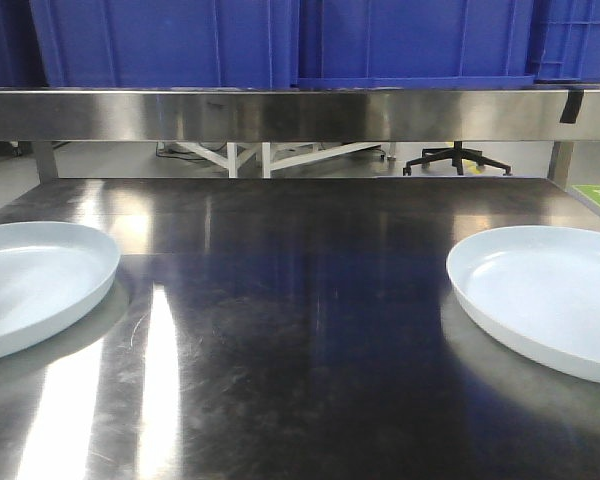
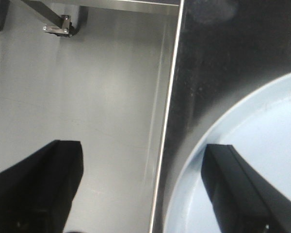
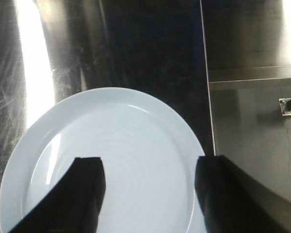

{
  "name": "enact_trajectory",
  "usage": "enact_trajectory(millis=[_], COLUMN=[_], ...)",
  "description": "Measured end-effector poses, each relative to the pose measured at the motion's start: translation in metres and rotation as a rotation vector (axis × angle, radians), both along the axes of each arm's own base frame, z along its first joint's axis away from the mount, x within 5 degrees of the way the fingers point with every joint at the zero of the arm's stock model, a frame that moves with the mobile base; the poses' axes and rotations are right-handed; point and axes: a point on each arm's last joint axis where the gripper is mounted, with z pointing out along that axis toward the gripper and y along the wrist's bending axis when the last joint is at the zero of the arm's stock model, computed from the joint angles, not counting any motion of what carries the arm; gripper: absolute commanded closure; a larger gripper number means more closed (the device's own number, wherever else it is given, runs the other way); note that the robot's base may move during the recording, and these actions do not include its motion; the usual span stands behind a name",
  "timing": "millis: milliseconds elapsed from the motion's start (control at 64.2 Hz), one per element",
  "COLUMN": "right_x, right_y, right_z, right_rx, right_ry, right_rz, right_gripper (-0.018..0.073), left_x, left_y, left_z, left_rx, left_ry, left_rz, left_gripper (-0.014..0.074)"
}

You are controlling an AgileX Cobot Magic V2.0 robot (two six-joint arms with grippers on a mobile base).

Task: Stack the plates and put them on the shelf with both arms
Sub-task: 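Lift the white plate with the left gripper and set it at table center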

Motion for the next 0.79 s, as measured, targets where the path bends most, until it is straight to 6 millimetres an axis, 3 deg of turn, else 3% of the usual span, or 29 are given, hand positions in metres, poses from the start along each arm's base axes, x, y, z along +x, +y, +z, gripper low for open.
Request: enact_trajectory(millis=[31, 78, 171, 187, 249, 467, 794], right_x=[0.0, 0.0, 0.0, 0.0, 0.0, 0.0, 0.0], right_y=[0.0, 0.0, 0.0, 0.0, 0.0, 0.0, 0.0], right_z=[0.0, 0.0, 0.0, 0.0, 0.0, 0.0, 0.0], right_rx=[0.0, 0.0, 0.0, 0.0, 0.0, 0.0, 0.0], right_ry=[0.0, 0.0, -0.001, -0.002, -0.004, -0.006, -0.006], right_rz=[0.0, 0.0, 0.0, 0.0, 0.0, 0.0, 0.0], right_gripper=[0.0043, 0.0043, 0.0043, 0.0043, 0.0043, 0.0043, 0.0043], left_x=[0.001, 0.001, 0.003, 0.004, 0.004, 0.0, -0.01], left_y=[0.0, -0.001, -0.002, -0.002, -0.003, -0.01, -0.054], left_z=[-0.001, -0.001, -0.002, -0.003, -0.003, 0.01, 0.083], left_rx=[-0.004, -0.009, -0.033, -0.036, -0.041, -0.048, -0.159], left_ry=[0.001, -0.002, -0.011, -0.011, -0.015, -0.028, -0.224], left_rz=[0.002, 0.005, 0.017, 0.019, 0.019, 0.007, -0.088], left_gripper=[0.0085, 0.0195, 0.0527, 0.0539, 0.047, 0.049, 0.049])
